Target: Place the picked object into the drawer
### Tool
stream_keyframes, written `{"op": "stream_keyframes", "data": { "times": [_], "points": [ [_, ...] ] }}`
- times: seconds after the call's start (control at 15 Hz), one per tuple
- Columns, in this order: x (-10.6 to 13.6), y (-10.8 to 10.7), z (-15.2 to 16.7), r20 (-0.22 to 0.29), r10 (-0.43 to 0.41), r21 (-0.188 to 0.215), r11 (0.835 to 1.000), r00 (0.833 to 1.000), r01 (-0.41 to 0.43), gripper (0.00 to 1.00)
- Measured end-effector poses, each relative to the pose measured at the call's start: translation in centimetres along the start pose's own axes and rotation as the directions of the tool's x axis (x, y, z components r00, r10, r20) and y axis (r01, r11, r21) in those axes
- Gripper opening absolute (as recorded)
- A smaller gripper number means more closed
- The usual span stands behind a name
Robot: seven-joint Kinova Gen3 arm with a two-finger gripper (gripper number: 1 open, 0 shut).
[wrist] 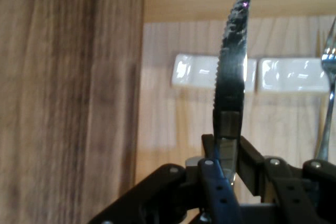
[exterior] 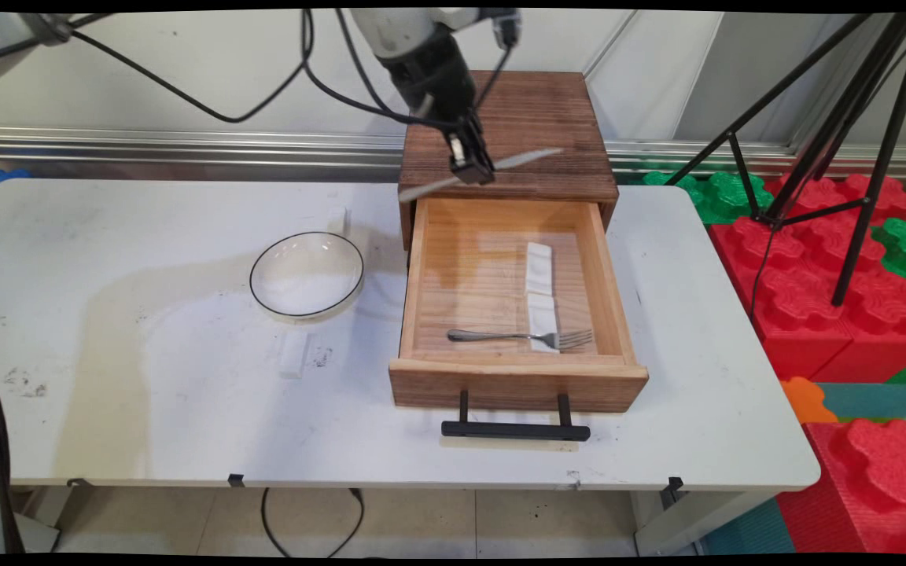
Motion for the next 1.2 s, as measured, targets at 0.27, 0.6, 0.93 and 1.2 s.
{"op": "stream_keyframes", "data": {
  "times": [0.27,0.6,0.93,1.2],
  "points": [
    [2.0,1.1,3.2,0.000,0.001,-0.010,1.000,1.000,-0.001,0.00],
    [3.0,1.5,7.0,0.012,-0.012,-0.007,1.000,1.000,0.012,0.00],
    [3.2,1.5,10.3,0.032,-0.024,-0.005,1.000,0.999,0.024,0.00],
    [2.9,1.8,12.7,0.048,-0.030,-0.009,0.999,0.998,0.030,0.00]
  ]
}}
